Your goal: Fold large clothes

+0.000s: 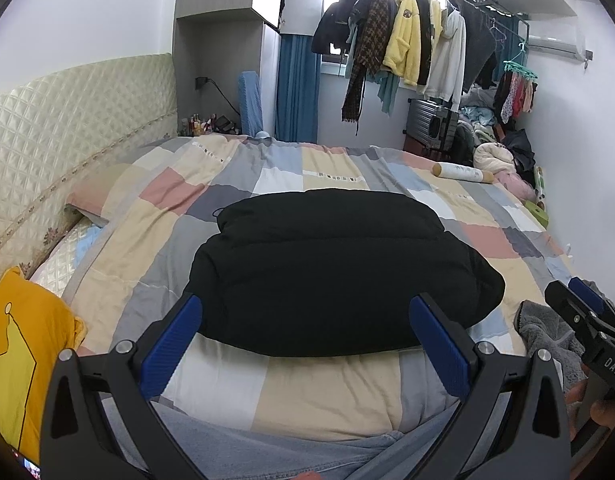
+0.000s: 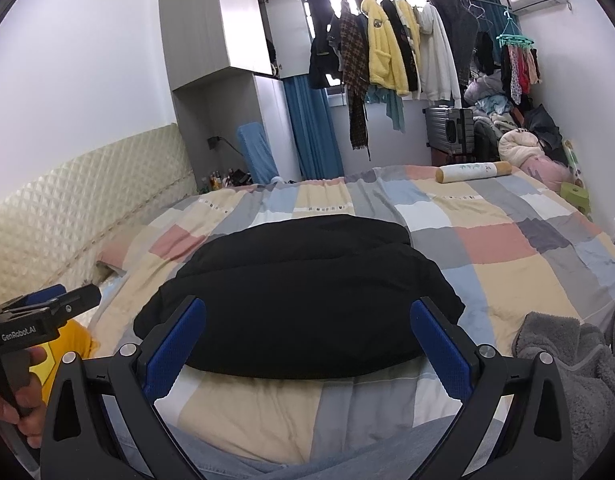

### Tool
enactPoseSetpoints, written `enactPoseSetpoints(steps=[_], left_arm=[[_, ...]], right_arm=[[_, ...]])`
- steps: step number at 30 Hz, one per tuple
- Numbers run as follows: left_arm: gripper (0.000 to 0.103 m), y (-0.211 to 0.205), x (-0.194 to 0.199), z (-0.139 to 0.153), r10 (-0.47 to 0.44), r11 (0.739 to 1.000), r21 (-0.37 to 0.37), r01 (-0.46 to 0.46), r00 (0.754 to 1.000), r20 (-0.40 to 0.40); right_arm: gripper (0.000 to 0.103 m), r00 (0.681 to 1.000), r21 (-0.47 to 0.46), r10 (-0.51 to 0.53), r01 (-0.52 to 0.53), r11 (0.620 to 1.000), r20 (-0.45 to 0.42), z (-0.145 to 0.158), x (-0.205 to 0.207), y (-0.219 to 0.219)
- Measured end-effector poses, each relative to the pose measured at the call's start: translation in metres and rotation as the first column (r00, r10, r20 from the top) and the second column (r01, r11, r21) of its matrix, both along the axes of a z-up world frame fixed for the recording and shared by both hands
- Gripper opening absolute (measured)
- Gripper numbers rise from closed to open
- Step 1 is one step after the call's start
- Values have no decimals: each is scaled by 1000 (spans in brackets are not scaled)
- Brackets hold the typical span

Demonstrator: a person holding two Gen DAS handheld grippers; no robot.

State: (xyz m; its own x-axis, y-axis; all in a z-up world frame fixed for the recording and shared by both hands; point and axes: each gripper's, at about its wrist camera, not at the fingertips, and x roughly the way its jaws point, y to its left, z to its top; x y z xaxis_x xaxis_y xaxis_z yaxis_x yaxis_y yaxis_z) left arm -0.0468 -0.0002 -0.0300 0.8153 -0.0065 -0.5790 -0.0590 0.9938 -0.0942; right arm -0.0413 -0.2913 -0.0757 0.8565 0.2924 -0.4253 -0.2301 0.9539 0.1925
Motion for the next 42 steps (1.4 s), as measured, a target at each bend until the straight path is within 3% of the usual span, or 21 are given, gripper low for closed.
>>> enactPoseSetpoints(steps=[42], left_arm=[[103, 3, 4, -1, 0, 1000, -21, -1, 1000, -15]], right_arm=[[103, 1000, -14, 11, -12, 1000, -16, -5, 3, 4]])
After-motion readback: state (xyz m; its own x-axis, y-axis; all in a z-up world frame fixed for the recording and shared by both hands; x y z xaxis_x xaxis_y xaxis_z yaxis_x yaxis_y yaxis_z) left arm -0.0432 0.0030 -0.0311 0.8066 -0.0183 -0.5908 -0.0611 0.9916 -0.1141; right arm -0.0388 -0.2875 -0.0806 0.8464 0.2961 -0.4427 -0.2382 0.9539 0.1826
